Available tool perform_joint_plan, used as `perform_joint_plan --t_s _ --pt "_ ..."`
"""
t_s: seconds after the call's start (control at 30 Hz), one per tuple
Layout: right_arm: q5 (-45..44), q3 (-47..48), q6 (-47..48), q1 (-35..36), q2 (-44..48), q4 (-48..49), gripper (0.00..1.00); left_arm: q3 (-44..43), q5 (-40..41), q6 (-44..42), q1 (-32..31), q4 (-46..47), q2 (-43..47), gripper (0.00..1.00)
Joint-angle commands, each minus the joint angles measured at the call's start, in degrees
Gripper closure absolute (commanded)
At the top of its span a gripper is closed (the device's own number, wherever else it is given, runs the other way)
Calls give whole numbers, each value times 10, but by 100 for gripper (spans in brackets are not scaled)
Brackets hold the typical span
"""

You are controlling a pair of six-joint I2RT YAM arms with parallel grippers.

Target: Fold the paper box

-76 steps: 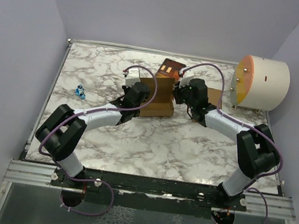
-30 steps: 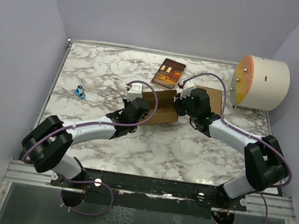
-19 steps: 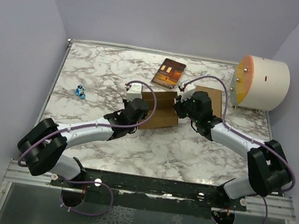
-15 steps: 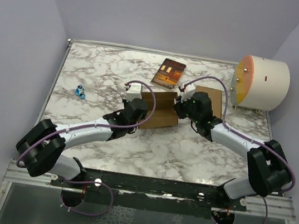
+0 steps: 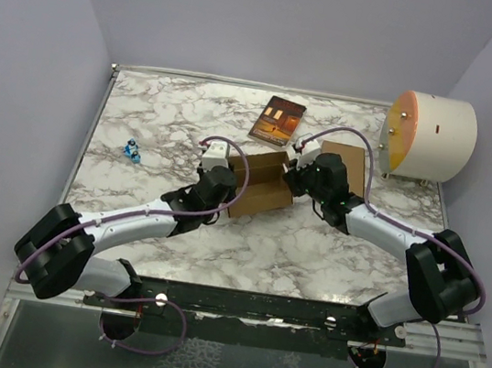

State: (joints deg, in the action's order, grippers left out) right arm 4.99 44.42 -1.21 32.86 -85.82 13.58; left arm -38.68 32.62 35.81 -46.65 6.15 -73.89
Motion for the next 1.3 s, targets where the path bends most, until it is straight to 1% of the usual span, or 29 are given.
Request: perform_joint_plan --t_s 0.0,0.17,0.23,0.33,0.4,0.57,0.7,0.87,0.93,1.1,1.17,1.2,1.23,1.27 --pt "10 -10 7 6 7 15 97 9 -15 11 -4 -3 24 62" --pt "5 -13 9 6 9 20 97 13 -22 15 -4 -17 37 60" --pt "4 -15 9 6 9 22 97 15 -25 16 -4 -22 44 58" --pt "4 -19 8 6 9 27 97 20 -33 16 -4 -29 59 56" --pt "5 -22 9 6 11 31 97 23 -41 14 -4 -33 73 52" --pt "5 -29 13 6 16 39 98 34 -79 -17 -4 -39 124 40" --pt "6 -32 15 6 17 42 97 34 -111 -58 -4 -48 177 26" --pt "7 -33 17 6 19 44 98 28 -125 -130 -3 -67 230 7" --pt "8 -33 17 6 20 45 97 27 -131 -158 -3 -69 243 2" --pt "9 -34 17 6 21 44 98 1 -132 -227 5 -99 248 1" --pt "10 -34 17 6 22 44 97 -19 -123 -251 21 -119 246 1" --pt "10 -35 16 6 22 45 97 -29 -125 -258 39 -127 244 1" --pt "10 -34 17 6 22 44 97 -44 -142 -264 69 -135 239 1" --pt "10 -35 17 6 22 44 97 -59 -182 -267 124 -142 231 1"
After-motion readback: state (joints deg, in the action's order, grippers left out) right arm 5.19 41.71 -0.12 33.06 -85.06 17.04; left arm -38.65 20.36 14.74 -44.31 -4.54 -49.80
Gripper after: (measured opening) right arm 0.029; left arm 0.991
